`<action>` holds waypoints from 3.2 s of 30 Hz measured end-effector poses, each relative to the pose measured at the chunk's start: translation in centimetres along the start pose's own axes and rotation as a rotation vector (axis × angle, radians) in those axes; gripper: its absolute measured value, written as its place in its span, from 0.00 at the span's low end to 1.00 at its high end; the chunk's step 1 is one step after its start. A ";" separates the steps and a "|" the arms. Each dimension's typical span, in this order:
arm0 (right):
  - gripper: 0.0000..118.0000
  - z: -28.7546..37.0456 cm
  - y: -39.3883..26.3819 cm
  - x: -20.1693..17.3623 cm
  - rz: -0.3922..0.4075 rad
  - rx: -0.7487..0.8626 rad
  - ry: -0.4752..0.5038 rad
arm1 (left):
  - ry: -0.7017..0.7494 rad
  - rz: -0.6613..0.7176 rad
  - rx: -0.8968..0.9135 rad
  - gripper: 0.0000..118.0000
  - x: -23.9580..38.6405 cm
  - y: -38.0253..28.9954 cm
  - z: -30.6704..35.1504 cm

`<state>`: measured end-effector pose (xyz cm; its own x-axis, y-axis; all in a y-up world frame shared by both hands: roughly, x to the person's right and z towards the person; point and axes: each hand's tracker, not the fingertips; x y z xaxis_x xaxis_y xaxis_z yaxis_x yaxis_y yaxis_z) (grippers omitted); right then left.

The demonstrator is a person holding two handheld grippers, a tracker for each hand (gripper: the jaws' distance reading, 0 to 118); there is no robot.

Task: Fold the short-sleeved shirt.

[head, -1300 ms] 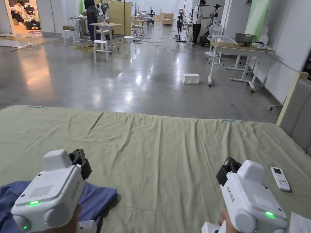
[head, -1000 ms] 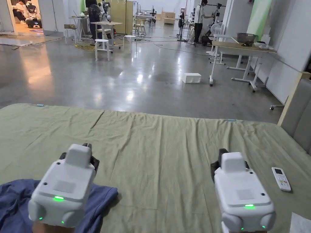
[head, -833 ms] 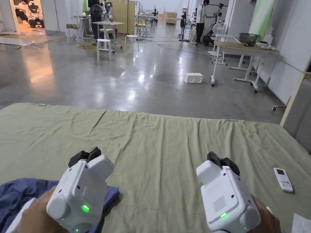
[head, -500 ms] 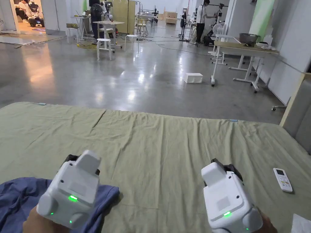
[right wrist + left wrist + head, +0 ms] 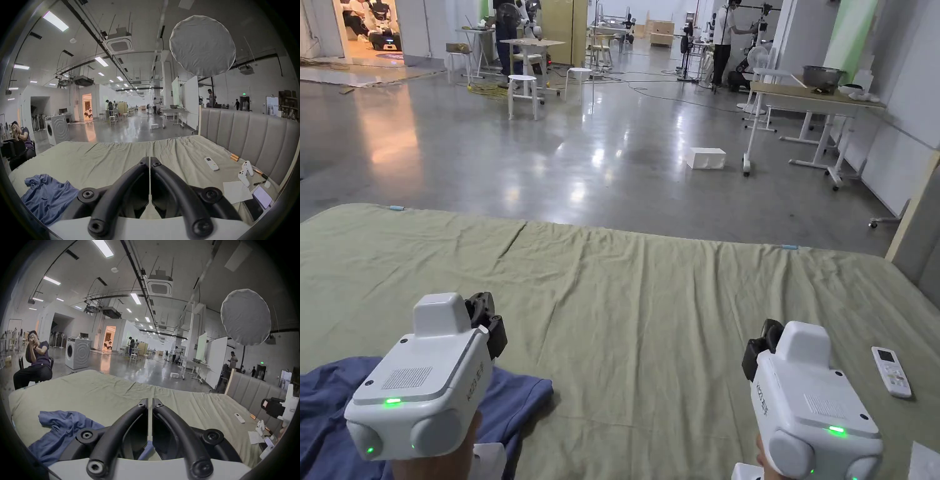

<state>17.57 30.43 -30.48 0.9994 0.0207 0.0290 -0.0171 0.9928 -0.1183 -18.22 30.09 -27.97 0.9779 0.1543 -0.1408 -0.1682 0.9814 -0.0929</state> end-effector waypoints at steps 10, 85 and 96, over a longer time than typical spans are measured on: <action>0.01 0.3 -0.7 -2.0 0.099 0.013 0.066 | 0.075 -0.018 -0.306 0.04 -4.9 -1.9 0.2; 0.01 1.7 -2.5 3.4 0.086 -0.026 0.026 | -0.461 -0.085 -0.150 0.04 5.0 7.2 -3.6; 0.01 3.4 -2.9 8.7 0.075 -0.047 -0.062 | -0.658 -0.091 -0.344 0.04 17.1 -2.0 -4.4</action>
<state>26.24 28.12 -26.48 0.9914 0.1038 0.0795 -0.0892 0.9816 -0.1690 -1.68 30.25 -34.49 0.8437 0.2172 0.4910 -0.0070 0.9189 -0.3945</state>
